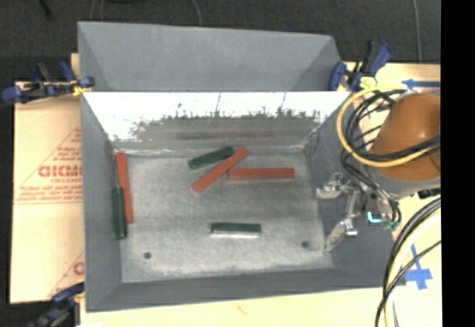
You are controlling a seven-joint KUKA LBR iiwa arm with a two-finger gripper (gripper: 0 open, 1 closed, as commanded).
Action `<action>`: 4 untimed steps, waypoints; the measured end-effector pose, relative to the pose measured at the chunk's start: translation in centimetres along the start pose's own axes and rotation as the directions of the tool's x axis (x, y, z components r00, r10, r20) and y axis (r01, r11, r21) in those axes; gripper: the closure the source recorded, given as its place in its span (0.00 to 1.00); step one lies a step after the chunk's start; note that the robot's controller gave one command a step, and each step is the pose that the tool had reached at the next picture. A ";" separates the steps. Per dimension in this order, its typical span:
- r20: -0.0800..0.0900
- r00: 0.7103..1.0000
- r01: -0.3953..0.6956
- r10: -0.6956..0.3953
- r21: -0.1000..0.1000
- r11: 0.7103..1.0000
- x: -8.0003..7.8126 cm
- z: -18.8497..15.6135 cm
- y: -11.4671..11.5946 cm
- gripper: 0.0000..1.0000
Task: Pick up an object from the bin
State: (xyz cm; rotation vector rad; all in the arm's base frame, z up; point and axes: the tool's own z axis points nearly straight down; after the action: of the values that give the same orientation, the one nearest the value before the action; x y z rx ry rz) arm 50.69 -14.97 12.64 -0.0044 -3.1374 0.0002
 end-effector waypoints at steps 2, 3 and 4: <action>0.009 0.999 0.034 -0.034 0.003 0.999 -1.8 -0.1 5.1 0.00; 0.008 0.981 0.192 -0.192 0.001 0.981 -7.1 0.6 6.7 0.00; -0.005 0.970 0.244 -0.244 0.004 0.970 -10.6 4.6 11.5 1.00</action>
Offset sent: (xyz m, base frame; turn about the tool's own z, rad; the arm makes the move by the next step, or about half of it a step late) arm 0.0317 0.1022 -0.0030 -0.0714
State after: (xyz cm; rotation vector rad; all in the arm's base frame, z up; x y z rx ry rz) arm 61.30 -3.48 7.99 0.3802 -3.1098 0.0069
